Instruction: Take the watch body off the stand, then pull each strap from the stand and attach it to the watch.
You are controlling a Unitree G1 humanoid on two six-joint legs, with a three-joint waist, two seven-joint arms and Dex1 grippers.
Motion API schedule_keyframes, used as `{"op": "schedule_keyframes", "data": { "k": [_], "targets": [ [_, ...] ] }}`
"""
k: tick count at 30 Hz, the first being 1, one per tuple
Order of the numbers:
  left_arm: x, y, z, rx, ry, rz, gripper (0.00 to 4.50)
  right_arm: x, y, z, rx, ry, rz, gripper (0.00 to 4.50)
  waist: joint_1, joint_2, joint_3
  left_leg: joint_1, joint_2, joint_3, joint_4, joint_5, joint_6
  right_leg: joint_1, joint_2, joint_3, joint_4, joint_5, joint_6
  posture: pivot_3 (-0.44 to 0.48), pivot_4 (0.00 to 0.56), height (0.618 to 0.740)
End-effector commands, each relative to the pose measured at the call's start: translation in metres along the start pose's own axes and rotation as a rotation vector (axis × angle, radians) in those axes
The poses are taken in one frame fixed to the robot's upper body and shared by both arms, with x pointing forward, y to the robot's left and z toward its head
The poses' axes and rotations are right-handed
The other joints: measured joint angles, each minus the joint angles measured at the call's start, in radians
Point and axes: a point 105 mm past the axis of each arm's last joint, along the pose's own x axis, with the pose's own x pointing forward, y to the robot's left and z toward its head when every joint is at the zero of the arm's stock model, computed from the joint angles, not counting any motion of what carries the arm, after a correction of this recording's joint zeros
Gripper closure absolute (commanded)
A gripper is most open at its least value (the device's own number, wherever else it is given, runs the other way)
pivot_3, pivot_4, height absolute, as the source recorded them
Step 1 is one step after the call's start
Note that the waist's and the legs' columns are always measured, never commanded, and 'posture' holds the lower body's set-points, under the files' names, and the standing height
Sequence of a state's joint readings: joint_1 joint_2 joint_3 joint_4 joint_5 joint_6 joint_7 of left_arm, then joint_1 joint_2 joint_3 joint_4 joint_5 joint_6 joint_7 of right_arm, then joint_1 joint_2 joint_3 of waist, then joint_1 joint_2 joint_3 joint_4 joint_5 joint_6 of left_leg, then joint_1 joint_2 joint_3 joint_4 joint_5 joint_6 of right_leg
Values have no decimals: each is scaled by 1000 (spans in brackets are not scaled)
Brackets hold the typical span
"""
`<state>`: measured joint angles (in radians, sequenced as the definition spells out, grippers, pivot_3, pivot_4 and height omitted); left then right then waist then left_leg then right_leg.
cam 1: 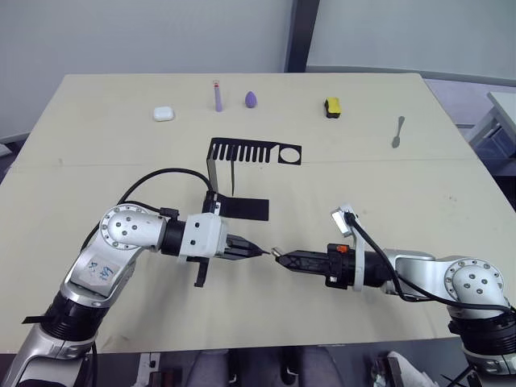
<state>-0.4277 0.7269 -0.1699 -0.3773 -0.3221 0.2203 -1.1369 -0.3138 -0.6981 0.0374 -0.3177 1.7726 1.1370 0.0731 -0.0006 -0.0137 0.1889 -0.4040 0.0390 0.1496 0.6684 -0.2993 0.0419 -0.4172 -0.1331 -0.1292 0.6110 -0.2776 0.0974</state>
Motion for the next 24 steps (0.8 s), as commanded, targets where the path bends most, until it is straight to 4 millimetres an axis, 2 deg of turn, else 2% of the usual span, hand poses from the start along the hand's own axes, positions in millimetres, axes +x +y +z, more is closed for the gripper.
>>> {"op": "schedule_keyframes", "data": {
  "k": [1, 24],
  "targets": [
    [-1, 4, 4, 32, -1, 8, 4500, 0, 11, 0, -29, 7, 29, 2975, 0, 0, 0, 0, 0, 0, 0, 0, 0, 0, 0, 0, 0, 0, 0, 0, 150, 740],
    [4, 4, 4, 45, -13, 16, 4500, 0, 11, 1, -32, 7, 29, 2975, 0, 0, 0, 0, 0, 0, 0, 0, 0, 0, 0, 0, 0, 0, 0, 0, 150, 740]
  ]
}}
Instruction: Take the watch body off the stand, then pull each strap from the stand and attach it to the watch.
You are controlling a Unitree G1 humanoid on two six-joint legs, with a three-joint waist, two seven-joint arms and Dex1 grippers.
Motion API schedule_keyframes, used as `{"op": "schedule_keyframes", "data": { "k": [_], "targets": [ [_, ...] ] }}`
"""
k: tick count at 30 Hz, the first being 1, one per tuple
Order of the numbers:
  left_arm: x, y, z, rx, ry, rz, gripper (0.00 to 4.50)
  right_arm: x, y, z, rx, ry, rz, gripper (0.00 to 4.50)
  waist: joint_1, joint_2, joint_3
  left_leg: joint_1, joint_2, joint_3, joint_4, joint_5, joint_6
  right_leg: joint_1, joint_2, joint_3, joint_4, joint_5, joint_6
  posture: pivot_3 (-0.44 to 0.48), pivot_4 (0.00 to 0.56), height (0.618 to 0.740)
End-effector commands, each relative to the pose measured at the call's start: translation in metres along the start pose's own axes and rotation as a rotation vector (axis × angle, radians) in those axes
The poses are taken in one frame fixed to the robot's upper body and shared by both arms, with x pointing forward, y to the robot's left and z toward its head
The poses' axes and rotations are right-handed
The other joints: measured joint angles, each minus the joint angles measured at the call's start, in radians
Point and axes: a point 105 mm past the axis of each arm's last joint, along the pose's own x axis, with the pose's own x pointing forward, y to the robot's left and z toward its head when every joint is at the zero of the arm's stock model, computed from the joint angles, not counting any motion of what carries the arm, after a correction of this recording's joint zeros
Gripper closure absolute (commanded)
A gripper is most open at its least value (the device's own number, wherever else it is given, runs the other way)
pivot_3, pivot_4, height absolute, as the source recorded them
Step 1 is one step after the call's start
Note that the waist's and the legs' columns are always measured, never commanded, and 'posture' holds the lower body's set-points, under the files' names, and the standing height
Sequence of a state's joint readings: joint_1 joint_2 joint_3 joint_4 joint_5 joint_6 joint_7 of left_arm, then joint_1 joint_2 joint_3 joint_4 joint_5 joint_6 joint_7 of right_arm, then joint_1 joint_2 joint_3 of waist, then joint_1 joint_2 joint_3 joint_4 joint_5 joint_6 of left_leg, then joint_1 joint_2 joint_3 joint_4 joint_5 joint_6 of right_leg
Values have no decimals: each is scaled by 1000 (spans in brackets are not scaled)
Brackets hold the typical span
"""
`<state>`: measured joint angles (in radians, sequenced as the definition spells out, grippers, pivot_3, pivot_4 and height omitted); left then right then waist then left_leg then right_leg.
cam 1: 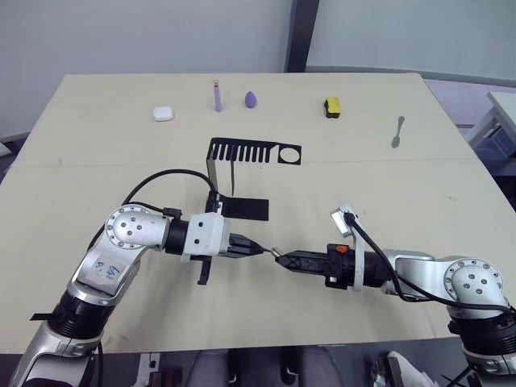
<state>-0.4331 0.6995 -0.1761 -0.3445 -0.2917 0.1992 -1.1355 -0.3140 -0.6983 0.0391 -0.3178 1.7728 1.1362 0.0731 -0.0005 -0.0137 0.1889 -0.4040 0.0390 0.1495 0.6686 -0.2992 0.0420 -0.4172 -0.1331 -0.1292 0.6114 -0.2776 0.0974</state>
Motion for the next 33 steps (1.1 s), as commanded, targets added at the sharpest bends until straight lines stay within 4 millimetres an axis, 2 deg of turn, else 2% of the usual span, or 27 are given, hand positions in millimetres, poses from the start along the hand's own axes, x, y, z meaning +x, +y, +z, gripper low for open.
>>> {"op": "schedule_keyframes", "data": {
  "k": [1, 33],
  "targets": [
    [1, 1, 9, 44, -16, 2, 4500, 0, 11, 1, -33, 6, 29, 2975, 0, 0, 0, 0, 0, 0, 0, 0, 0, 0, 0, 0, 0, 0, 0, 0, 150, 740],
    [11, 6, 11, 98, 20, -10, 4500, 1, 13, -1, -30, 6, 33, 2975, 0, 0, 0, 0, 0, 0, 1, 0, 0, 0, 0, 0, 1, 0, 0, 0, 150, 740]
  ]
}}
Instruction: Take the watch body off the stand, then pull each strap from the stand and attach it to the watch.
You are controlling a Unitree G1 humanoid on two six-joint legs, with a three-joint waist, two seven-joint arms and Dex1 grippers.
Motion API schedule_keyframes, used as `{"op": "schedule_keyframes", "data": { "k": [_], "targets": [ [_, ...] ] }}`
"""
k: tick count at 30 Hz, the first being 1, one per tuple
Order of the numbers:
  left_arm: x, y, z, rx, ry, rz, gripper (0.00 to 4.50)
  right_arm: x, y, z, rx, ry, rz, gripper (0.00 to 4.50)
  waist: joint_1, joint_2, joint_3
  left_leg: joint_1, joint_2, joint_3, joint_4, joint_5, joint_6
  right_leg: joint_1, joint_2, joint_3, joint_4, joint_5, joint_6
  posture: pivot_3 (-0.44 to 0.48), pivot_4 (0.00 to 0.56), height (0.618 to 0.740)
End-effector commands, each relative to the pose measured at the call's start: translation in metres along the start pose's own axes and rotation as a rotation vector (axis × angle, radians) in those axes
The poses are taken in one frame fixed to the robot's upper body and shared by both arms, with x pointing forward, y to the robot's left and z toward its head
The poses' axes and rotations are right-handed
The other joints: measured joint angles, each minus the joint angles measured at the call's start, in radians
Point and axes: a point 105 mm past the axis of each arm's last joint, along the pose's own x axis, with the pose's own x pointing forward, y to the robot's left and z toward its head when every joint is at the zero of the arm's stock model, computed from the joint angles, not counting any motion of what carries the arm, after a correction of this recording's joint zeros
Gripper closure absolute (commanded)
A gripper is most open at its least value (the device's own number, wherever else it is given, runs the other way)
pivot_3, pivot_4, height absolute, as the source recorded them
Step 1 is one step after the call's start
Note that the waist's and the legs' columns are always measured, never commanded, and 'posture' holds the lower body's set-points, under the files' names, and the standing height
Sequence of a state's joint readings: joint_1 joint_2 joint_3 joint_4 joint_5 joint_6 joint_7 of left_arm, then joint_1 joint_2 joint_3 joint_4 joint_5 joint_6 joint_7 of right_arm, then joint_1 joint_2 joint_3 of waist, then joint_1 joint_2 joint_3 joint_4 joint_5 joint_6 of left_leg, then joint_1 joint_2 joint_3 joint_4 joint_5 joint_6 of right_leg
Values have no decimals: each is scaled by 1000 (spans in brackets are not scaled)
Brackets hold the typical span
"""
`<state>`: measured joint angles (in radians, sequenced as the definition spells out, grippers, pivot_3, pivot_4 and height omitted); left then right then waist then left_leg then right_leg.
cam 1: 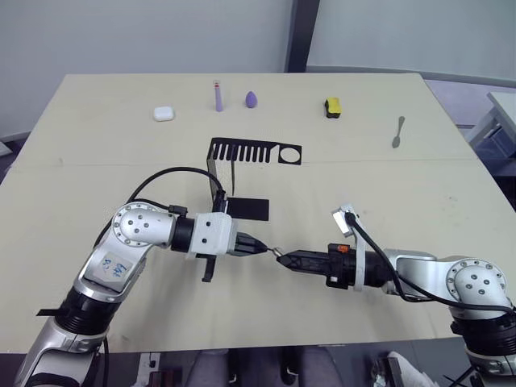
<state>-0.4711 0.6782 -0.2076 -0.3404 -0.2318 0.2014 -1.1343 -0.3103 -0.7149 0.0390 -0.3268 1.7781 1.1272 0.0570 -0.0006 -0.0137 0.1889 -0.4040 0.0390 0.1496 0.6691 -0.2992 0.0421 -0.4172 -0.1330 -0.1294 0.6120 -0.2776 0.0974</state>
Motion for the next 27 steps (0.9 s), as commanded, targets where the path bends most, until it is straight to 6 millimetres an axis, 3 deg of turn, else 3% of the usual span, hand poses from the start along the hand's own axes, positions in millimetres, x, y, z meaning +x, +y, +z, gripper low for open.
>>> {"op": "schedule_keyframes", "data": {
  "k": [1, 27],
  "targets": [
    [3, 3, 11, 59, -13, 2, 4500, 2, 14, -1, -22, 7, 56, 2975, 0, 0, 0, 0, 0, 0, 0, 0, 0, 0, 0, 0, 0, 0, 0, 0, 150, 740],
    [26, -2, 23, 180, 35, -37, 4500, 5, 15, -4, 8, 16, 66, 2975, 2, 0, 0, 0, 0, 0, 2, 0, 0, 0, 0, 0, 0, 0, 0, 0, 150, 740]
  ]
}}
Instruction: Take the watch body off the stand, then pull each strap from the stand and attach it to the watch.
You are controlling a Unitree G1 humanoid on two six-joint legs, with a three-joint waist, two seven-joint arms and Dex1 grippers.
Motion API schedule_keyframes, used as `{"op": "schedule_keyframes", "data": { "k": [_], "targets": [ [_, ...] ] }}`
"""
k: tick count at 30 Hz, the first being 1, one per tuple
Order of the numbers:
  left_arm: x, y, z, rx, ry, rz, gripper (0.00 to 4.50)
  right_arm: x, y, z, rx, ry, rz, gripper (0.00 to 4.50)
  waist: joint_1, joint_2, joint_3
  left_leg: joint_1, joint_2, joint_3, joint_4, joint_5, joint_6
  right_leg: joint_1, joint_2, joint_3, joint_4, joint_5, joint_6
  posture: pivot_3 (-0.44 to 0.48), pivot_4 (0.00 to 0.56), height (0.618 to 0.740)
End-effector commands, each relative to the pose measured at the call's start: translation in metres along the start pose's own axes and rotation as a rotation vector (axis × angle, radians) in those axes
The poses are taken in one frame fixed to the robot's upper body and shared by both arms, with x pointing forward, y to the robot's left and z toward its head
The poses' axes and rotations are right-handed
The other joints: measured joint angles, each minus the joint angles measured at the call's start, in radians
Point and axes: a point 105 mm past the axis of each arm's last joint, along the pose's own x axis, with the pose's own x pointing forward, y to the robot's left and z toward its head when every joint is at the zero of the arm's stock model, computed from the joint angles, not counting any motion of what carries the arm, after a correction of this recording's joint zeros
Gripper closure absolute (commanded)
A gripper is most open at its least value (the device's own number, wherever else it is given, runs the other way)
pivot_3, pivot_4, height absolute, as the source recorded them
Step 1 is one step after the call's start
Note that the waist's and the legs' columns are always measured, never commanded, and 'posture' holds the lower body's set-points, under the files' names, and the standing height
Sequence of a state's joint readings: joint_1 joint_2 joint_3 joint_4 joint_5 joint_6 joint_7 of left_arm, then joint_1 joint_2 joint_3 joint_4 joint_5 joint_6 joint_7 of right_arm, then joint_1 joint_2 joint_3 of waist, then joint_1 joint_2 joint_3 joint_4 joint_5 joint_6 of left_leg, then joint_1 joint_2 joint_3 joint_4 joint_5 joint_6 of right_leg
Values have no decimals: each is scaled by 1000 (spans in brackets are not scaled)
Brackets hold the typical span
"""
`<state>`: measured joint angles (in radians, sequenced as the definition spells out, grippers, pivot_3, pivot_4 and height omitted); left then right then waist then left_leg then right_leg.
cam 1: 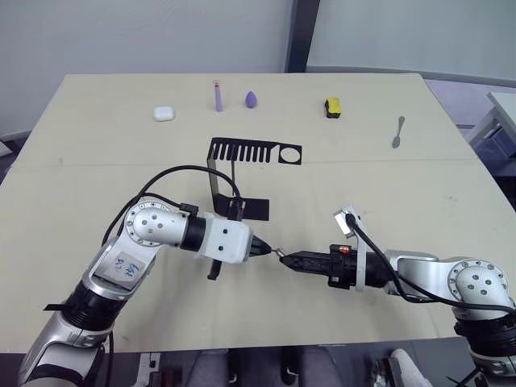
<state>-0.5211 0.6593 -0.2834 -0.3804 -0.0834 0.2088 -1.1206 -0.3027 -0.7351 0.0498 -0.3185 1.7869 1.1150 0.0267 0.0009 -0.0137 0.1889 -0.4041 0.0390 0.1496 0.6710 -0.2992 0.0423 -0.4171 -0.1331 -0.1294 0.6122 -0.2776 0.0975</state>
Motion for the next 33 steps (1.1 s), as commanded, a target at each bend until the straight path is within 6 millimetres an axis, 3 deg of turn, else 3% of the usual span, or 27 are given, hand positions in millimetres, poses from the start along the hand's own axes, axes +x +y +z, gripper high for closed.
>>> {"op": "schedule_keyframes", "data": {
  "k": [1, 33],
  "targets": [
    [10, 0, 23, 72, -65, -6, 4500, 6, 22, -3, -6, 15, 111, 2975, 0, 0, 0, 0, 0, 0, 0, 0, 0, 0, 0, 0, 0, 0, 0, 0, 150, 740],
    [29, 7, 19, 88, -14, -32, 4500, 10, 25, -6, 6, 31, 123, 2975, 1, 0, 0, -2, 1, 0, 7, -1, 2, 0, 0, 0, 0, 0, 0, 0, 150, 740]
  ]
}}
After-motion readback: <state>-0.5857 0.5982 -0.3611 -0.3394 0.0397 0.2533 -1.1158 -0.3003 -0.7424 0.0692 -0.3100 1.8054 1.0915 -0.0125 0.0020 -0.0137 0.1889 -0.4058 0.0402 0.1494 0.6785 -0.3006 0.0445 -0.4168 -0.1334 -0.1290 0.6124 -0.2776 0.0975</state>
